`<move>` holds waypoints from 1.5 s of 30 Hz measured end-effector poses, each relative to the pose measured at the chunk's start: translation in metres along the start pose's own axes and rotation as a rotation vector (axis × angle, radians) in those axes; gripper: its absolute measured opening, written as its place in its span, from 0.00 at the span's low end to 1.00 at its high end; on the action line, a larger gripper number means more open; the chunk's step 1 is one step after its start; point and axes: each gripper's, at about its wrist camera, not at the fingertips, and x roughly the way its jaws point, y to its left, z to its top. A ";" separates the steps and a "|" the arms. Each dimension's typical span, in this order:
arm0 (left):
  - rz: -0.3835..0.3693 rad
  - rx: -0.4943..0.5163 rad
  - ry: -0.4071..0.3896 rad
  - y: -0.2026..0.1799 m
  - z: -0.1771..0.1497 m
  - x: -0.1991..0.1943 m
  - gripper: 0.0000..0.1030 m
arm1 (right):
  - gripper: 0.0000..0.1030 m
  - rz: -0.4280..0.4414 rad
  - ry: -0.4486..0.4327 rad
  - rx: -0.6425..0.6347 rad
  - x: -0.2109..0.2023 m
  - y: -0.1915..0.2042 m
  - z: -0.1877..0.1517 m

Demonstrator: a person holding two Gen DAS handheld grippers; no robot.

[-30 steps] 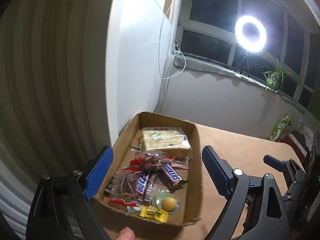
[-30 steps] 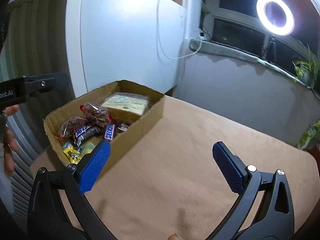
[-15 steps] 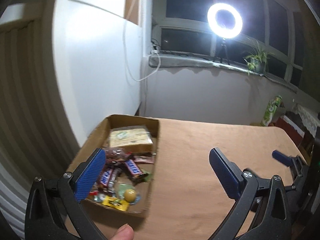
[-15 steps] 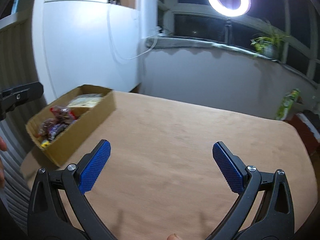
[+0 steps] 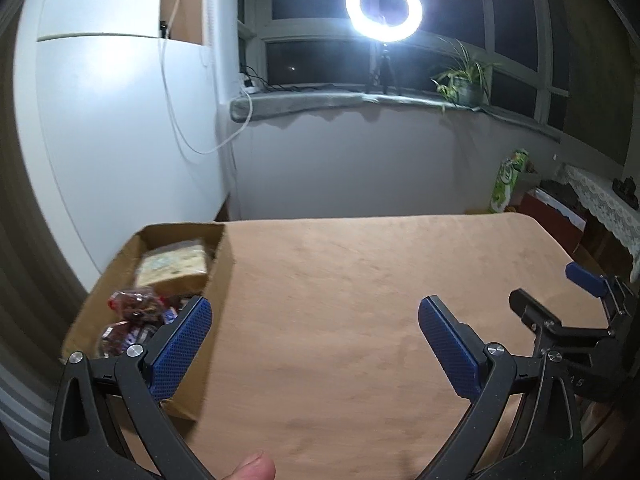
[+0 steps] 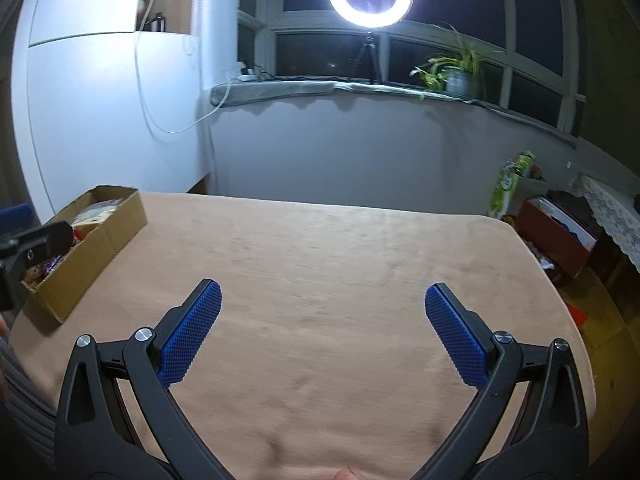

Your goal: Organize snacks

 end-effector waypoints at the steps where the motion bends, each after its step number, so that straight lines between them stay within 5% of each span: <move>1: -0.005 0.001 0.004 -0.003 -0.001 0.001 1.00 | 1.00 -0.005 0.002 0.006 0.000 -0.004 0.000; 45: -0.024 -0.045 0.059 -0.004 -0.019 0.001 1.00 | 1.00 -0.017 0.006 -0.034 -0.006 0.002 0.004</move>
